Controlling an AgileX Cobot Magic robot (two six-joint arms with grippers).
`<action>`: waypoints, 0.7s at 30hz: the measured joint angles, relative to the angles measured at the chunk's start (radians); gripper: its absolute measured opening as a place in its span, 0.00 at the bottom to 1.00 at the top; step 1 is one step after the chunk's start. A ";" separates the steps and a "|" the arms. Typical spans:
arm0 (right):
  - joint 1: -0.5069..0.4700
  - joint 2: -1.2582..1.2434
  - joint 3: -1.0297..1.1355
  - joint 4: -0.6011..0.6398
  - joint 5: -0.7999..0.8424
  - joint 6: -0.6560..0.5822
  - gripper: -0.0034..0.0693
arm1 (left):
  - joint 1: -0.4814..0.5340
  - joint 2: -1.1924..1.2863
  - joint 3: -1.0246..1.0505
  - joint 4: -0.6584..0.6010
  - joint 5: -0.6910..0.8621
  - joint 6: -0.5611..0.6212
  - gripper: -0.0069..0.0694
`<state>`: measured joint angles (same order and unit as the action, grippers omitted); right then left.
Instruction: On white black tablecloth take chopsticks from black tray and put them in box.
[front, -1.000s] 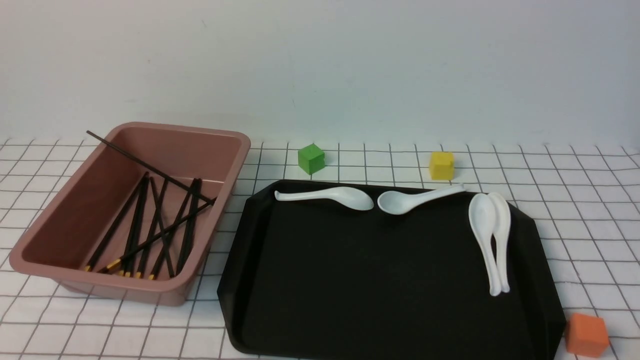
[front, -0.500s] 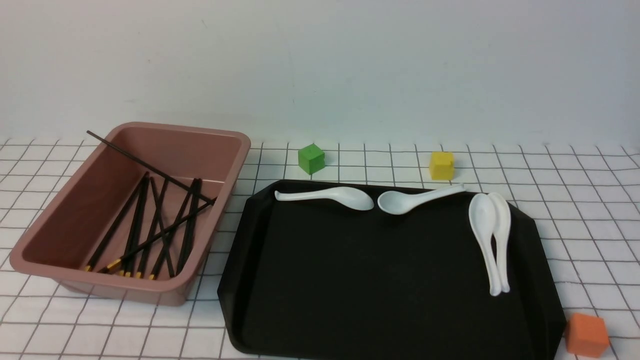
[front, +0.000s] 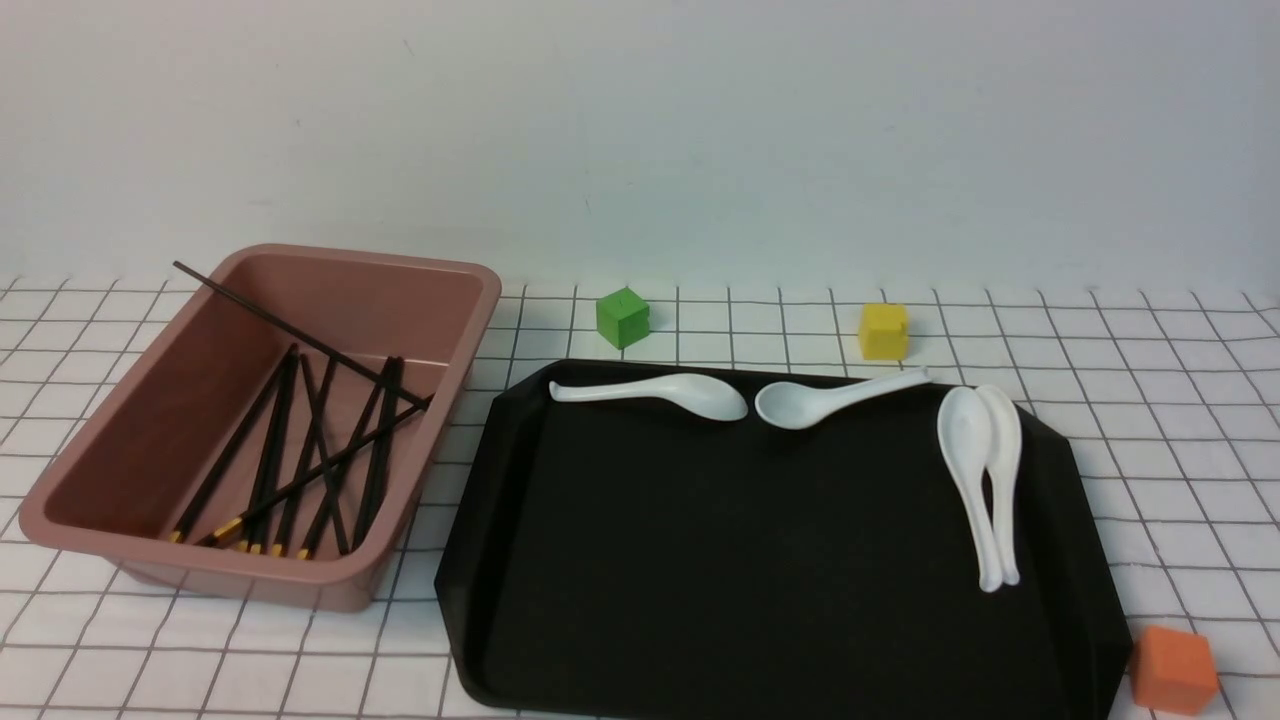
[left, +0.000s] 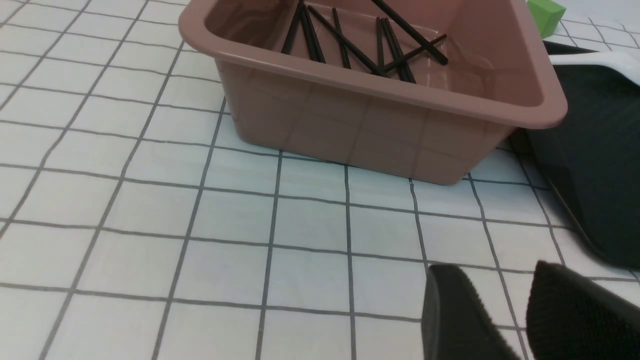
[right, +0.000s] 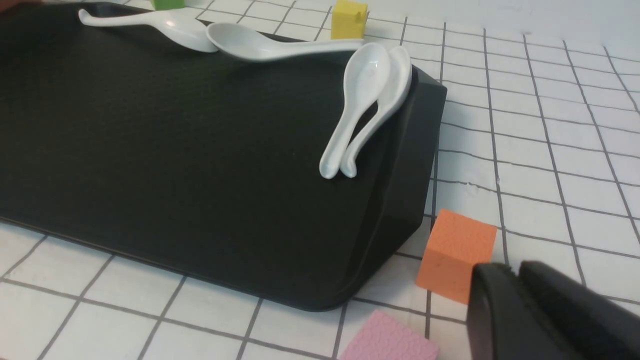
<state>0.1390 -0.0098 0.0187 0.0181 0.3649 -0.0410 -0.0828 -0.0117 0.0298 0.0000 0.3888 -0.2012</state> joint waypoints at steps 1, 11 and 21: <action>0.000 0.000 0.000 0.000 0.000 0.000 0.17 | 0.000 0.000 0.000 0.000 0.000 0.000 0.40; 0.000 0.000 0.000 0.000 0.001 0.000 0.19 | 0.000 0.000 0.000 0.000 0.000 0.000 0.40; 0.000 0.000 0.000 0.000 0.001 0.000 0.21 | 0.000 0.000 0.000 0.000 0.000 0.000 0.40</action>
<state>0.1390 -0.0098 0.0187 0.0181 0.3658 -0.0410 -0.0828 -0.0117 0.0298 0.0000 0.3888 -0.2012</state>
